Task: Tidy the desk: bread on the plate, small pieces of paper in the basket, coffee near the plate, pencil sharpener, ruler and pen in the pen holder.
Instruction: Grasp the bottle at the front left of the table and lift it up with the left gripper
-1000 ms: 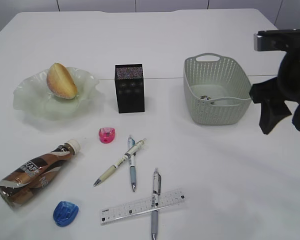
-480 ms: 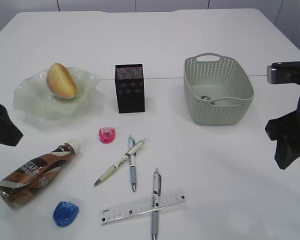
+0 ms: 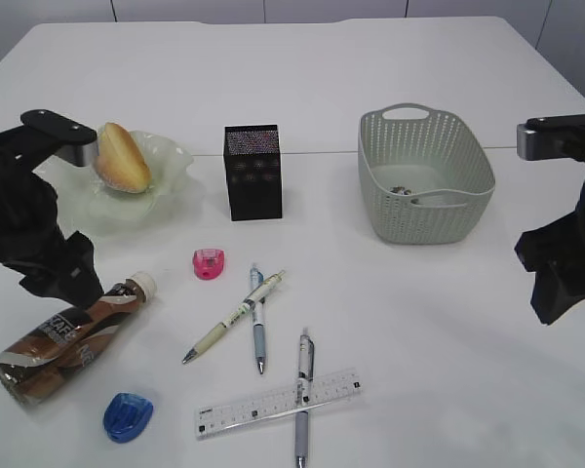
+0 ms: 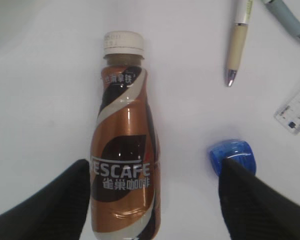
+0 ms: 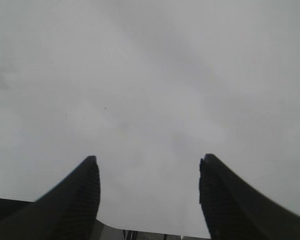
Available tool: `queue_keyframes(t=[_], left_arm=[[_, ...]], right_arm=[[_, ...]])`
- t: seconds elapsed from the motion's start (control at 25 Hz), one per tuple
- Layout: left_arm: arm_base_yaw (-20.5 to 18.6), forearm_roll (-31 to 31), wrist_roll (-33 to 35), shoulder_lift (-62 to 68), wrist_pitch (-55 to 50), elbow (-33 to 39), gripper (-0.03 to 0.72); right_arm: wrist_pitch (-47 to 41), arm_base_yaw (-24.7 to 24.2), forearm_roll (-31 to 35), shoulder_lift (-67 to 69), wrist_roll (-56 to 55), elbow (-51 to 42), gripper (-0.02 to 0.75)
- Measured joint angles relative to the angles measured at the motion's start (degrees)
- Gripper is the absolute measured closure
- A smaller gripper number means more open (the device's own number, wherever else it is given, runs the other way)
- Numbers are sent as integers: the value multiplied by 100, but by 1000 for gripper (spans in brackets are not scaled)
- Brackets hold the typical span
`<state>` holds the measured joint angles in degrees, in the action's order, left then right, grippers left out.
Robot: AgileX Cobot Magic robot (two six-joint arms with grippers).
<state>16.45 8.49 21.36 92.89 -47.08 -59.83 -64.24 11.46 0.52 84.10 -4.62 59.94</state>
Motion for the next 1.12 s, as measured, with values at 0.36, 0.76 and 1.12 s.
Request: queue_keyframes(t=[0.36, 0.76, 1.12], left_arm=[[0, -98, -143, 744, -22, -203, 104], [0, -330, -155, 1138, 254, -232, 104], [0, -359, -204, 1492, 339, -246, 104]], right_arm=[[38, 0, 0, 0, 39, 0, 279], [38, 0, 0, 0, 123, 0, 279], [38, 0, 0, 0, 148, 0, 279]])
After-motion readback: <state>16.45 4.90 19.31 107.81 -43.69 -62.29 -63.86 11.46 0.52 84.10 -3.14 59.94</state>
